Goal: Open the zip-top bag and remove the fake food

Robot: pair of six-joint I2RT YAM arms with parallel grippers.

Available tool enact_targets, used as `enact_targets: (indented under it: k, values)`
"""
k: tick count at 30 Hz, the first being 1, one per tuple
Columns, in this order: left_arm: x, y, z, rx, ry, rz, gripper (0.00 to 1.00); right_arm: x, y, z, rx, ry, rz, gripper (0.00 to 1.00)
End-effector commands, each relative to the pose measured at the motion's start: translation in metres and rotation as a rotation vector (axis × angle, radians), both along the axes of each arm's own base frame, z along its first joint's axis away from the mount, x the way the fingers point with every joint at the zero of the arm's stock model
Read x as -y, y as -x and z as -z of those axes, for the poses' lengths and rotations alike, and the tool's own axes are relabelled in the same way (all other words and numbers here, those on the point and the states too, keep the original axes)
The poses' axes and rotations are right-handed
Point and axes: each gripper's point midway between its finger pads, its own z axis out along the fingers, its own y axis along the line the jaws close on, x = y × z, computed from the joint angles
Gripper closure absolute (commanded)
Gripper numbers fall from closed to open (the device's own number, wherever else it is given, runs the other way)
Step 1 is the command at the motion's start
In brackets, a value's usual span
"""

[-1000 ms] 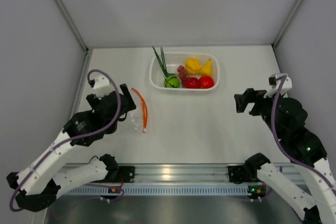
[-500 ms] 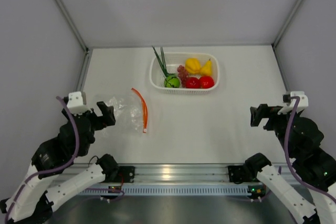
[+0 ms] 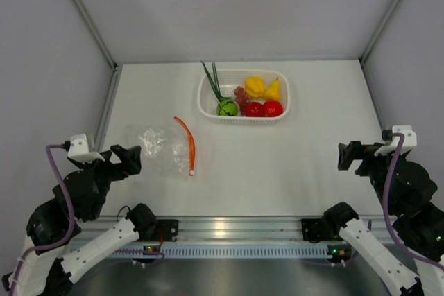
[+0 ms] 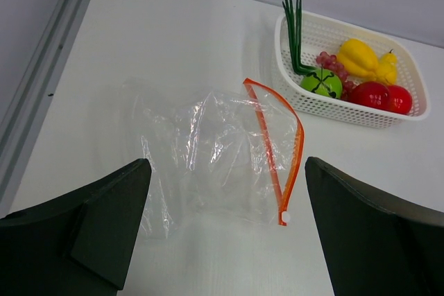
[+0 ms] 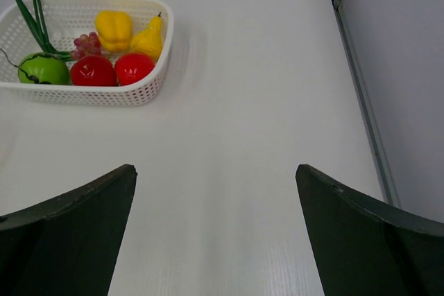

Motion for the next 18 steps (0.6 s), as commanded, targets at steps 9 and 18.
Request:
enact_targets:
  k: [9, 18]
  values:
    - [0.012, -0.017, 0.011, -0.059, -0.074, -0.033, 0.01, -0.013, -0.024, 0.003, -0.006, -0.023, 0.01, 0.01]
    - [0.02, -0.025, 0.013, -0.061, -0.099, -0.031, 0.01, -0.024, -0.036, 0.015, -0.037, -0.037, -0.008, 0.01]
